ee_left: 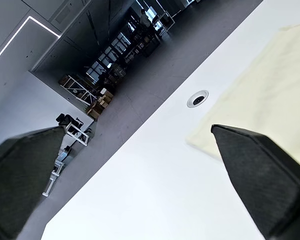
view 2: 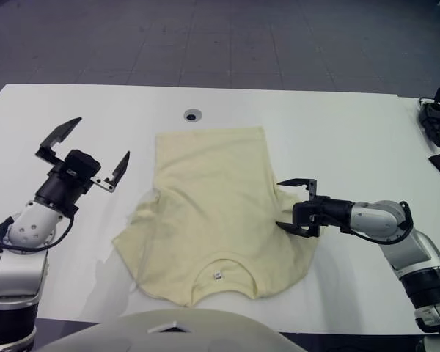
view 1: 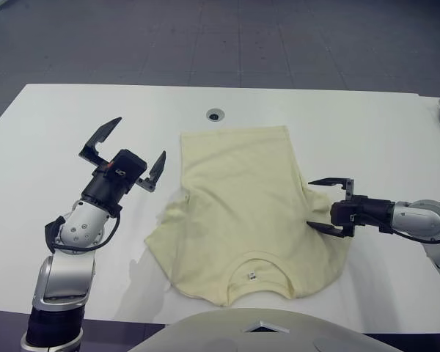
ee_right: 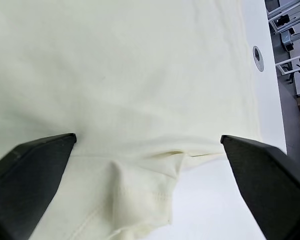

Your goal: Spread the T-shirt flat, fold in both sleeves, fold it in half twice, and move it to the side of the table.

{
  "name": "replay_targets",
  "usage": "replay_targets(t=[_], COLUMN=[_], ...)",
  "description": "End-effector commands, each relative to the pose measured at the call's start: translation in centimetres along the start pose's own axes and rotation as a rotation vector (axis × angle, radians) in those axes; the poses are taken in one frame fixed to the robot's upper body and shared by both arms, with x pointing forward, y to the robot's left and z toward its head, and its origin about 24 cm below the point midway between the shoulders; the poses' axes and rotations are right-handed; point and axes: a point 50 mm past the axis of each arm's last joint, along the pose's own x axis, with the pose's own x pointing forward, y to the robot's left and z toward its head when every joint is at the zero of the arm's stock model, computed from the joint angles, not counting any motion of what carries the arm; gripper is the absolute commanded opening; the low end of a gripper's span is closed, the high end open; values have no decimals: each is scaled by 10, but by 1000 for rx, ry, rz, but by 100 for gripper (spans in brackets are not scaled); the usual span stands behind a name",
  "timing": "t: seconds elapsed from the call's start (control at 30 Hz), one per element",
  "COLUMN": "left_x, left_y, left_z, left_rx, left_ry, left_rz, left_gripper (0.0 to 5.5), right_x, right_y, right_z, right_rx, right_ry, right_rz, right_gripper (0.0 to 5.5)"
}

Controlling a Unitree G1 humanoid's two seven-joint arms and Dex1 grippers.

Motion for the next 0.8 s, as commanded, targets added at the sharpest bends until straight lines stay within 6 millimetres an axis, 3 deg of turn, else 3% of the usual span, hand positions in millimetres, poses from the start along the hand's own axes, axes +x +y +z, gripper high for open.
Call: replay_targets(t=[0.03,0.17,0.27,0.33,0.47,0.6,0.8], left_x=[-7,-23,-41,-59,-90,-107,-117], left_y=[-6,0,3,-1,-43,-89,-108], left_z=[4,11,11,8,-1,8,-3], left_rx=[-31,-179,-305,-302,-540,-941,-1353], left_ry=[-8,-16,-2,22,138,191,295], left_rz=[28,156,284,393,424,309,350], left_gripper=[538,538,538,538,538,538,520], right_x=[5,-3,-15,-19,-19,-14,-11], right_y=[7,-34,-62,-76,-80,-81,-81], right_z=[7,35,46,49,48,50,50], right_rx=[76,174,176,189,231,241,240], right_ry=[-65,-262,-316,-326,-325,-327,-319], right_rz=[-37,-317,-513,-651,-800,-837,-848], right_gripper=[540,540,540,540,540,540,540])
